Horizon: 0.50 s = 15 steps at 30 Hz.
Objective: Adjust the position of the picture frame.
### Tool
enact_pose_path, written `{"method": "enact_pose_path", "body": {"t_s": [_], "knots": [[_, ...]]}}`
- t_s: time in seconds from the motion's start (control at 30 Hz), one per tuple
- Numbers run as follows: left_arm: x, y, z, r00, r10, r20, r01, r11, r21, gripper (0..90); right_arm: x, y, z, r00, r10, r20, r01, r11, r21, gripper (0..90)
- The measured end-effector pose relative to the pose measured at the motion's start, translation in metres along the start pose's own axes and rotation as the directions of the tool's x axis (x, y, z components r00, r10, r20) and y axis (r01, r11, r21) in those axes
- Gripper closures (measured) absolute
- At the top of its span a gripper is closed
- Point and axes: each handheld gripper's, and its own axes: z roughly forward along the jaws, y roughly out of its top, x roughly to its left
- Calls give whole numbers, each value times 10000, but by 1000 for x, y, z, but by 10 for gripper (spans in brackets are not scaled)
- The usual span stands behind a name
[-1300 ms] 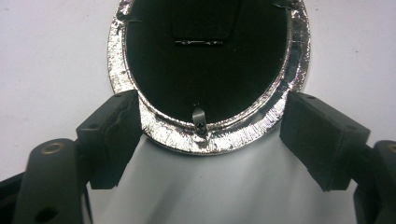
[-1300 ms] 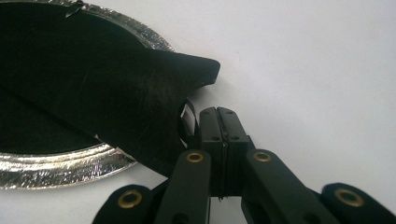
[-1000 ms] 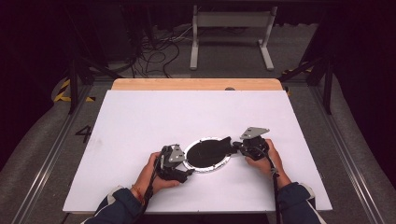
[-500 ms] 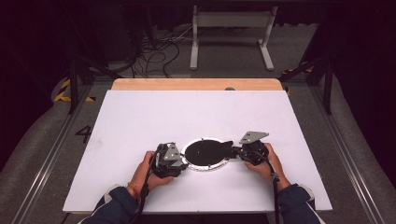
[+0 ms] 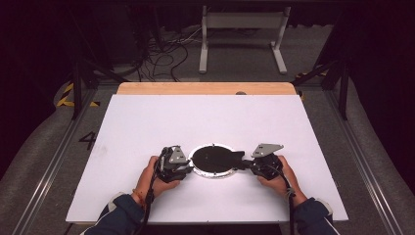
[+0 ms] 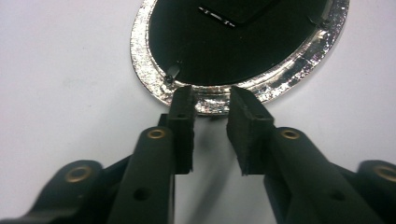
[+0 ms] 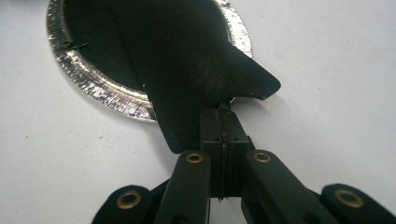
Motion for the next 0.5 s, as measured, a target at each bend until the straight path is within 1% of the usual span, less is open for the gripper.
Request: {"method": "enact_pose_path", "body": {"t_s": [0.07, 0.13, 0.17, 0.2, 0.23, 0.33, 0.4, 0.47, 0.5], "knots": [[1, 0, 0, 9999, 110, 18, -110, 9999, 12, 779, 2, -1, -1, 10000, -36, -49, 36, 10000, -1, 900], [3, 0, 0, 9999, 90, 97, -90, 10000, -14, 830, 5, -1, -2, 9999, -88, -142, 88, 10000, 34, 900], [3, -1, 0, 9999, 75, 71, -74, 10000, -15, 849, 7, -1, -2, 9997, -126, -201, 127, 9999, 41, 900], [3, -1, 0, 9999, 75, 71, -74, 10000, -15, 851, 7, -1, -2, 9997, -126, -201, 127, 9999, 41, 900], [4, -1, 0, 10000, -42, 21, 42, 10000, -22, 851, 8, -1, -3, 9996, -167, -247, 168, 9998, 45, 900], [8, -2, 0, 9999, -98, -63, 98, 9999, -28, 868, 14, -2, -4, 9983, -332, -477, 335, 9994, 66, 900], [9, -3, 0, 9996, -244, -141, 243, 9997, -90, 869, 17, -2, -4, 9978, -398, -530, 402, 9992, 61, 900], [11, -3, 0, 9992, -334, -240, 332, 9994, -85, 871, 21, -2, -4, 9964, -494, -685, 501, 9987, 80, 900], [12, -4, 0, 9992, -333, -201, 331, 9994, -92, 869, 23, -2, -5, 9956, -573, -745, 581, 9983, 91, 900]]}}
